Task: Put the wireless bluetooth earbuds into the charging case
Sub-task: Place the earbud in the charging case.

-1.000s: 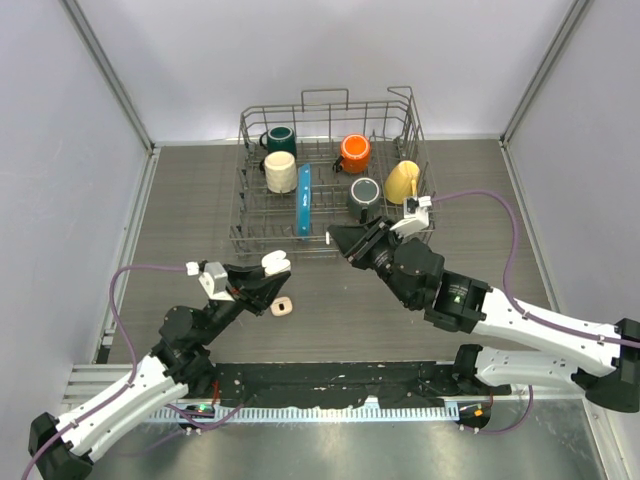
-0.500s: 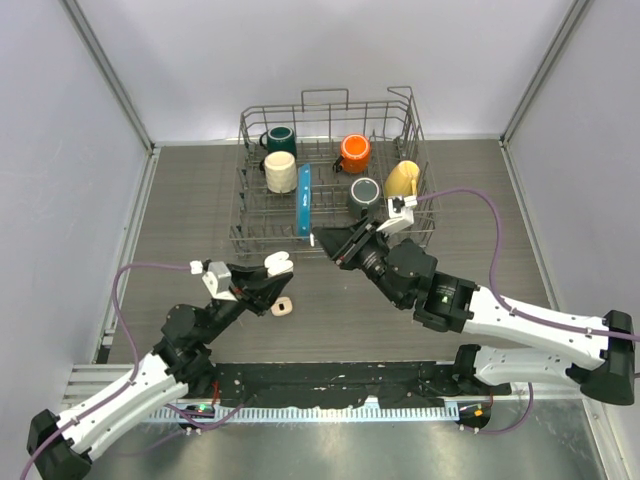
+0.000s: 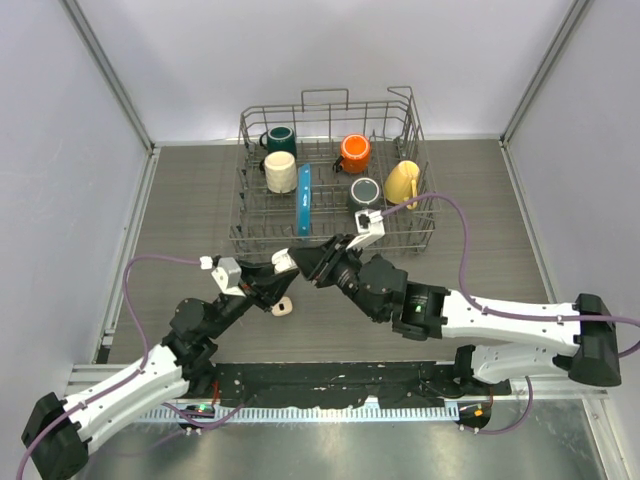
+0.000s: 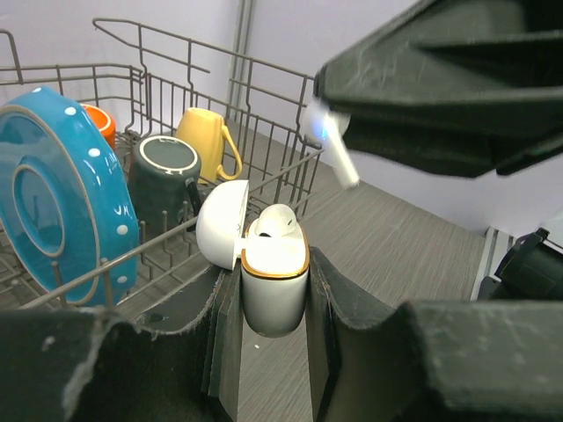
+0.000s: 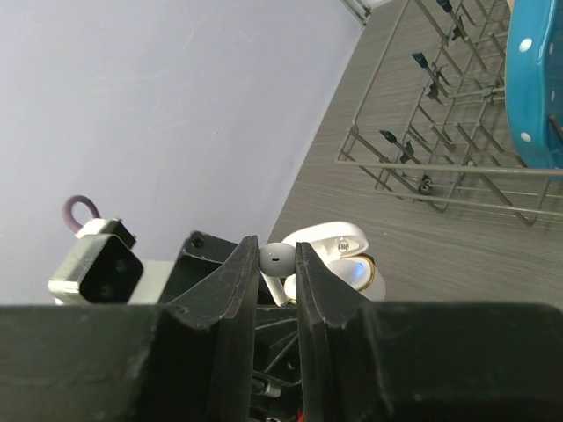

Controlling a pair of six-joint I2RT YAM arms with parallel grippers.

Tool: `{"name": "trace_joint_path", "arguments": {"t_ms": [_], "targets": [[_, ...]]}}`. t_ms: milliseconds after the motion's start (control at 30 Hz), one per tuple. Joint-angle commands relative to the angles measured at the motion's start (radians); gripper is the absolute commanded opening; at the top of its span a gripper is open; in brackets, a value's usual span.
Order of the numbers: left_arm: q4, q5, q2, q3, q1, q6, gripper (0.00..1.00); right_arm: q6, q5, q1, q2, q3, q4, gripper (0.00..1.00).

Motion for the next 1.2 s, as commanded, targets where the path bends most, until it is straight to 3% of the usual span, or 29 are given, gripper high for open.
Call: {"name": "trace_joint_path", "arguments": {"t_ms": [0,1167], "targets": [[0.094,0.010,0.005,0.041,-0.002,0.034,0.00,-0.066,0.089,0.033,0.044,0.056,0.057,0.01],[0.099,-0.045,-0.007,0.057,-0.039,0.024,0.00,-0.241,0.365,0.153,0.188,0.082,0.150,0.01]]}}
